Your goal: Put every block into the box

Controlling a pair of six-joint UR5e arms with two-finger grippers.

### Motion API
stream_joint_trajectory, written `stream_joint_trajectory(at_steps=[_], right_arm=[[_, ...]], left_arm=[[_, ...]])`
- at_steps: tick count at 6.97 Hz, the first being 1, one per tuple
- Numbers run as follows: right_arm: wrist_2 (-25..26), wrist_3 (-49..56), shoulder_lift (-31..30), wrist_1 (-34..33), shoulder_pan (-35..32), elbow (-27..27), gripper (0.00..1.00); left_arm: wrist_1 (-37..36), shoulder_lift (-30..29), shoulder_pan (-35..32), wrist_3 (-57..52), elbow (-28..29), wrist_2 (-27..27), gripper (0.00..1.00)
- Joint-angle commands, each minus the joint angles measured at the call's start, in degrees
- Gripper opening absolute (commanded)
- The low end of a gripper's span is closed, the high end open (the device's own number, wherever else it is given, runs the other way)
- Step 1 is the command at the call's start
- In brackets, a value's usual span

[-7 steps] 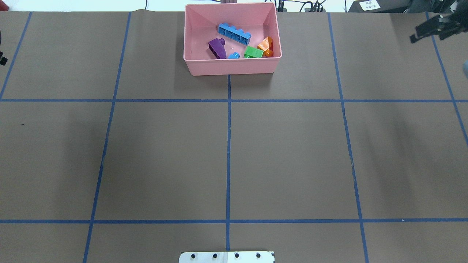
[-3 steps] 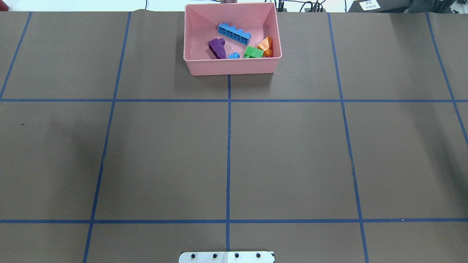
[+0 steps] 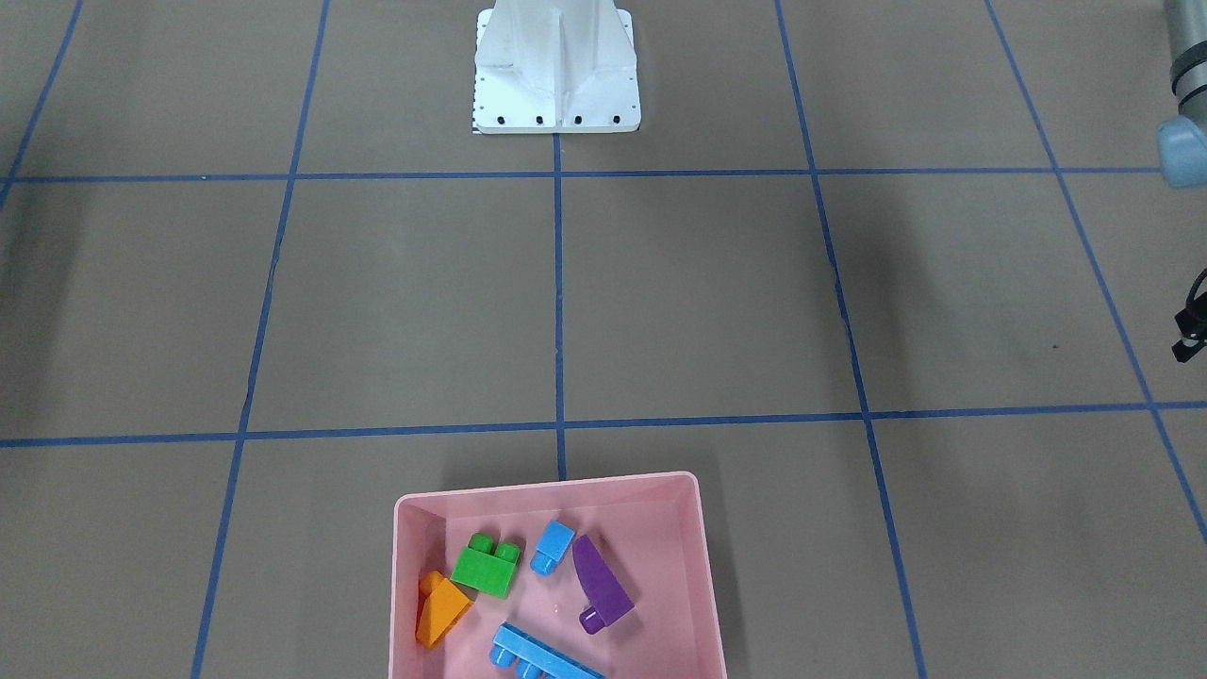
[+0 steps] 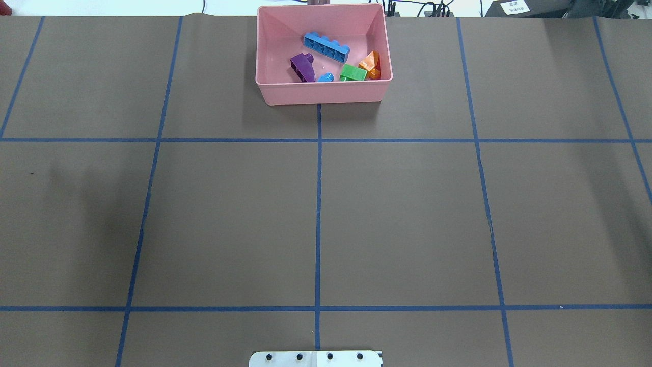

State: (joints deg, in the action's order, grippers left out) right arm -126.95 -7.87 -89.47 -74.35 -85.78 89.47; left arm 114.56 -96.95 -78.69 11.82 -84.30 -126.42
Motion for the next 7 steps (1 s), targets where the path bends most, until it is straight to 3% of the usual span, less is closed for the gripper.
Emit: stream_joint_trajectory(at_steps=[1, 2, 4, 5, 7], right_arm=[[-4.0, -0.2, -1.5, -0.1, -2.0, 0.0, 1.00], [-2.9, -0.2, -3.0, 0.1, -2.1, 0.4, 1.00], [-7.8, -0.3, -4.5, -0.3, -3.6, 0.1, 1.00], [-10.8, -0.3, -4.9, -1.4, -4.5, 0.4, 1.00], [-10.3, -0.3, -7.2, -1.6, -4.6, 2.2, 1.00]], left_arm=[[-12.8, 0.1, -5.0, -15.5, -2.6, -0.3, 1.00], [-18.5, -0.1, -8.2, -21.5, -3.8, -0.3, 1.00], [-21.9, 1.1, -11.5, -26.1, -4.7, -0.7, 1.00], [-20.7, 5.4, -11.7, -26.2, -5.1, -4.4, 1.00], [-19.8, 9.4, -11.8, -25.2, -10.6, -5.1, 1.00]])
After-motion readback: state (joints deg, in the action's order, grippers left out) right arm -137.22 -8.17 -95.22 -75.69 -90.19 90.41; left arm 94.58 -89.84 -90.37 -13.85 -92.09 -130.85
